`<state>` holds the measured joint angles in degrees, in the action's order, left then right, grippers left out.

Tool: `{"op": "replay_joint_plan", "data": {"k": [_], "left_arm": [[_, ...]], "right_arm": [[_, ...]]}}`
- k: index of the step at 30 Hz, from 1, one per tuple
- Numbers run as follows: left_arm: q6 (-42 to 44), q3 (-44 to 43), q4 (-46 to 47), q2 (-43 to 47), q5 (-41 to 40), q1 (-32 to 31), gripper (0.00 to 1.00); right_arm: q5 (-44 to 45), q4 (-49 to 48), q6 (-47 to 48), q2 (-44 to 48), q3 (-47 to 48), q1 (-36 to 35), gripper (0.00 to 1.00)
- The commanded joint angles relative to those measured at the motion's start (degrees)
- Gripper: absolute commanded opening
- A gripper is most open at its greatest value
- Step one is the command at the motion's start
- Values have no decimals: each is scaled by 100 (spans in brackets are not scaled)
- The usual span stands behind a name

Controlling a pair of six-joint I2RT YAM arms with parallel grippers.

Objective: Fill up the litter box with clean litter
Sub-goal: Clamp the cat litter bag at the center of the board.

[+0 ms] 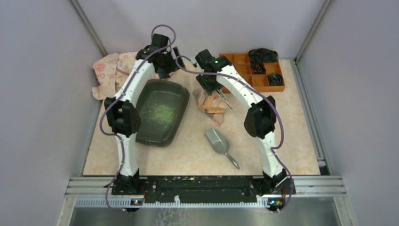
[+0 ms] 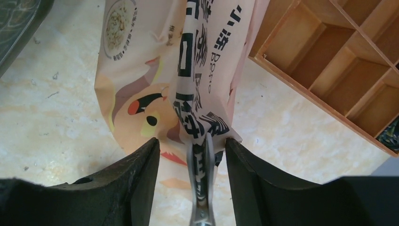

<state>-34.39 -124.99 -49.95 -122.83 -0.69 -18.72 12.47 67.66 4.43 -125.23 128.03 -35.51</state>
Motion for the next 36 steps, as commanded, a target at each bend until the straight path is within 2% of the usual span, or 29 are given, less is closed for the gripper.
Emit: {"op": "replay_joint_plan", "data": {"k": [1, 3, 4, 5, 6, 9, 13, 21, 31, 32, 35, 36], "left_arm": [[86, 707, 389, 668, 747, 437, 99], [67, 1281, 601, 893, 925, 621, 99], [57, 1465, 688, 982, 971, 676, 99], [53, 1631, 774, 1044, 1032, 711, 99], [47, 1729, 825, 1089, 1056, 719, 99], [69, 1741, 692, 1040, 1016, 737, 99], [67, 1782, 645, 1107, 1051, 756, 99], [105, 1823, 619, 1394, 994, 788, 99], [160, 2315, 628, 1871, 710, 1054, 99], [177, 2387, 668, 1934, 744, 1118, 99], [477, 2467, 786, 2133, 803, 1219, 99], [564, 2469, 791, 2224, 751, 1221, 99]], "right_arm": [[-311, -376, 23, -135, 317, 74, 53], [-373, -366, 11, -201, 368, 100, 44], [-364, -384, -20, -209, 366, 113, 30], [-374, -398, -59, -210, 344, 129, 10], [-384, -395, -97, -212, 333, 139, 0], [-370, -579, -173, 12, 4, 141, 0], [102, -960, -242, 549, -671, 185, 0], [939, -776, -270, 1090, -862, 365, 0], [772, -1076, -298, 1556, -1586, 517, 0], [718, -1088, -308, 1580, -1556, 518, 4], [457, -1586, -386, 2003, -1730, 520, 27], [356, -1872, -399, 2210, -1865, 519, 48]]}}
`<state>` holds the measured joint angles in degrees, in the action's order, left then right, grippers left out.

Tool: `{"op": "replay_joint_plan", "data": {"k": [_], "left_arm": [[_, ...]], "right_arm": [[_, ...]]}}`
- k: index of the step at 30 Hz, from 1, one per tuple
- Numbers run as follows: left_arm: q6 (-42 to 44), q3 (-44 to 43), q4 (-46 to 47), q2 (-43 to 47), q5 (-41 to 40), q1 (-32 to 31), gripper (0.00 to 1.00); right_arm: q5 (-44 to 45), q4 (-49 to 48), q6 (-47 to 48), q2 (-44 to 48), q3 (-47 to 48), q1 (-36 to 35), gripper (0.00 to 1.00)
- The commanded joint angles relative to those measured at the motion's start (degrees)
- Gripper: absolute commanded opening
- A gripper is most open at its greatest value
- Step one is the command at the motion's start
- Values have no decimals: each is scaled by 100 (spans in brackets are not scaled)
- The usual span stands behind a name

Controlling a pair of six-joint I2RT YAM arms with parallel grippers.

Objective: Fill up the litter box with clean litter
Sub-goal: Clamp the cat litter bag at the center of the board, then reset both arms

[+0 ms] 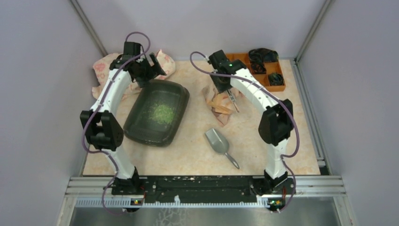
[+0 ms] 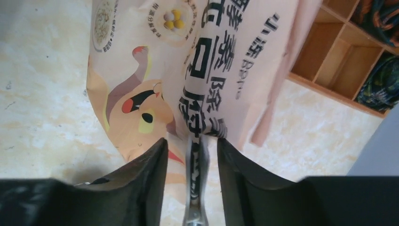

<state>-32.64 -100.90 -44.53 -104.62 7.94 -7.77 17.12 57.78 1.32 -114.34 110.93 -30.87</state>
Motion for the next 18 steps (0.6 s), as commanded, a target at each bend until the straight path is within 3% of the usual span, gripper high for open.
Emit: {"op": "replay_joint_plan", "data": {"k": [1, 2, 3, 9, 14, 18], "left_arm": [[462, 120, 279, 512, -156, 127, 99], [504, 213, 362, 656, -224, 127, 99], [520, 360, 461, 800, -368, 131, 99], [754, 1319, 1064, 1747, -393, 166, 99], [1026, 2666, 2210, 2886, 237, 162, 99], [998, 3461, 2565, 3533, 741, 154, 99]], "right_arm": [[-204, -1265, -88, 1354, -334, 55, 79], [-271, -1497, -88, 1567, -430, 55, 96], [-284, -1700, -88, 1754, -508, 55, 98], [-346, -2339, -94, 2745, -1155, 46, 98], [-139, -3169, -549, 4118, -2766, 64, 99], [-219, -3281, -1026, 4985, -3741, 64, 98]]}}
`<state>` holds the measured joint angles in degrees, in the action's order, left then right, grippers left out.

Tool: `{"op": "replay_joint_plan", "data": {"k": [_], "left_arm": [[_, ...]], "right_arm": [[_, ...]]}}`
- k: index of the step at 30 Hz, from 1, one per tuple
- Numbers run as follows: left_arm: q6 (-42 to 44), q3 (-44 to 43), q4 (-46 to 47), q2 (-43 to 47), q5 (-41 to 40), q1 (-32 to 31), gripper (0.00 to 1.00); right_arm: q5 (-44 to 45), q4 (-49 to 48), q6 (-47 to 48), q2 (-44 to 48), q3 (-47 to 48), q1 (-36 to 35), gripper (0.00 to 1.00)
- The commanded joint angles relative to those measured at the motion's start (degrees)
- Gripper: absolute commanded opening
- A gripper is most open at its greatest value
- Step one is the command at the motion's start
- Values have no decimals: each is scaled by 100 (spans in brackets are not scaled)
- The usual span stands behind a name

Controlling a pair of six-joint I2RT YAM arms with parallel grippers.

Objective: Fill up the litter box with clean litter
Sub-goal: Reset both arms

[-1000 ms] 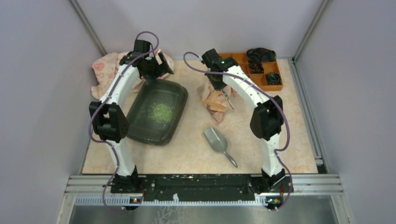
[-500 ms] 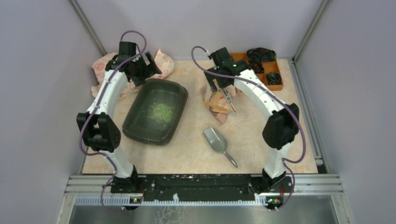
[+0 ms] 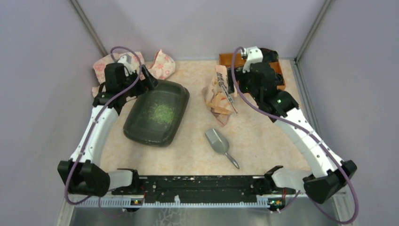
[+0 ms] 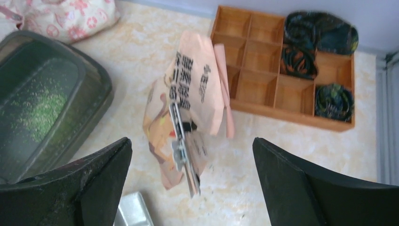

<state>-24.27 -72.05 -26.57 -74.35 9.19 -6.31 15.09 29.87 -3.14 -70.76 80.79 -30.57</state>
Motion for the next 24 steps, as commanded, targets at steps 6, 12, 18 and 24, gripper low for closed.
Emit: {"op": "replay_joint_plan", "data": {"k": [6, 12, 18, 24], "left_arm": [[53, 1264, 922, 1505, 782, 7, 99], [-145, 1535, 987, 2150, 972, -2, 99], [-90, 1382, 847, 2152, 916, -3, 99], [0, 1352, 798, 2128, 817, -2, 99]], "right_arm": [[-298, -359, -1094, 1884, -1663, 33, 98], [-522, -396, -1267, 2648, -2308, 33, 98], [-602, -427, -1232, 2581, -2245, 33, 98], [-701, -393, -1166, 2440, -2135, 33, 98]]}}
